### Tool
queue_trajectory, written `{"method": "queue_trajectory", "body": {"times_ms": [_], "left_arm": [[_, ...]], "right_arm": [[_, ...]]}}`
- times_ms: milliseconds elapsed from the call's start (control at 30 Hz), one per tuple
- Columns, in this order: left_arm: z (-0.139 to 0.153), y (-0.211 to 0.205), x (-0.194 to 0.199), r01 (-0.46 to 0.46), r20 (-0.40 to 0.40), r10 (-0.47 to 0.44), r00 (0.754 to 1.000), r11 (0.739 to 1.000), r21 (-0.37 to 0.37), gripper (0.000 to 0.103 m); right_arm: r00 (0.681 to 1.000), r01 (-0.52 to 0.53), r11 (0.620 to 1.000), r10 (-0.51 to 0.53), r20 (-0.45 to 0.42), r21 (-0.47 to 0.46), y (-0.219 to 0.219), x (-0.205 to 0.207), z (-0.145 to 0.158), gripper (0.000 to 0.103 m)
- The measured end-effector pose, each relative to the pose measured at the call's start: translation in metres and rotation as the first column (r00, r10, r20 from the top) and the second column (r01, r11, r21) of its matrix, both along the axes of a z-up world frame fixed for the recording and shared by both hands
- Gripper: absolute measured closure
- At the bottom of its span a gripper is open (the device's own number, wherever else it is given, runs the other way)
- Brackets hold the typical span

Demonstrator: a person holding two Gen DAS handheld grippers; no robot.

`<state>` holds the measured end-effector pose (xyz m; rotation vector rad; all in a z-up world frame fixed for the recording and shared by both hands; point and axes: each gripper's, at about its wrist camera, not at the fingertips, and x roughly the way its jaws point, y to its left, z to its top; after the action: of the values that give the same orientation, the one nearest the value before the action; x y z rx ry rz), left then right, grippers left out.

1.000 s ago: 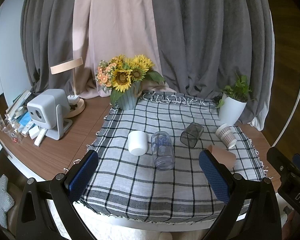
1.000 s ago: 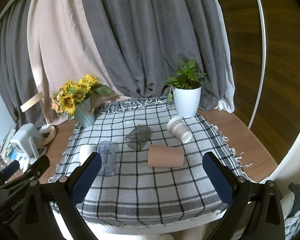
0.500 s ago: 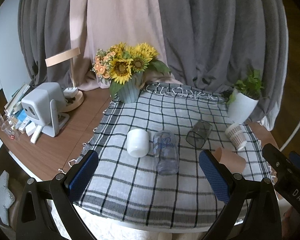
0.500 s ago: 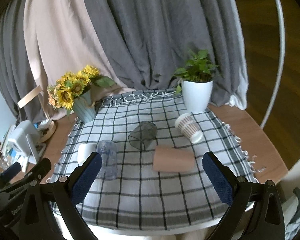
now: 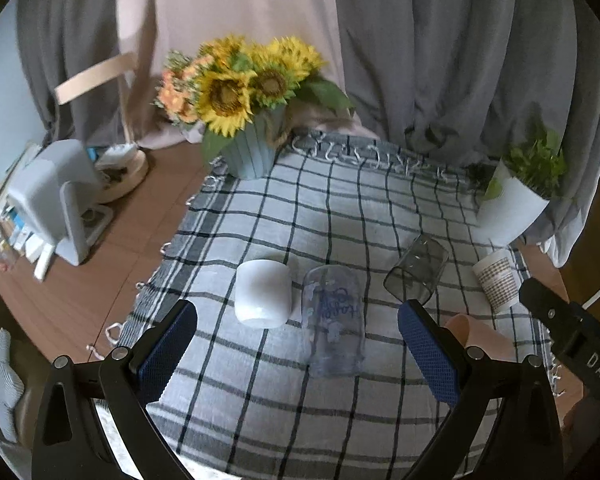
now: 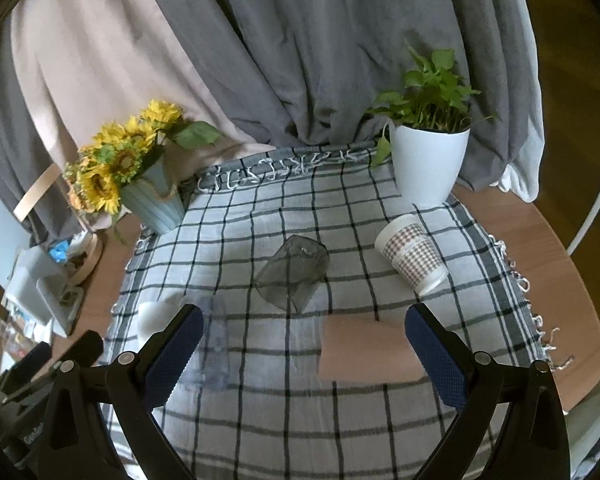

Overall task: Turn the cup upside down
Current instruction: 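Move the right gripper to the small clear glass cup and close on it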

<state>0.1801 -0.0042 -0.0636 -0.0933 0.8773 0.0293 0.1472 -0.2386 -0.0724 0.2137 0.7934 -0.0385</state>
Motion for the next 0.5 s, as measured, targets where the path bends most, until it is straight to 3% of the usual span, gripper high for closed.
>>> {"method": "queue_trajectory", "body": {"times_ms": [500], "left_arm": [[-0.022, 0.012, 0.105, 0.204, -0.098, -0.2, 0.975, 0.978, 0.034, 0.001]], "right_arm": [[0.988, 0.113, 0.993, -0.109, -0.113, 0.027, 0.033, 0.088, -0.02, 0.002]]}}
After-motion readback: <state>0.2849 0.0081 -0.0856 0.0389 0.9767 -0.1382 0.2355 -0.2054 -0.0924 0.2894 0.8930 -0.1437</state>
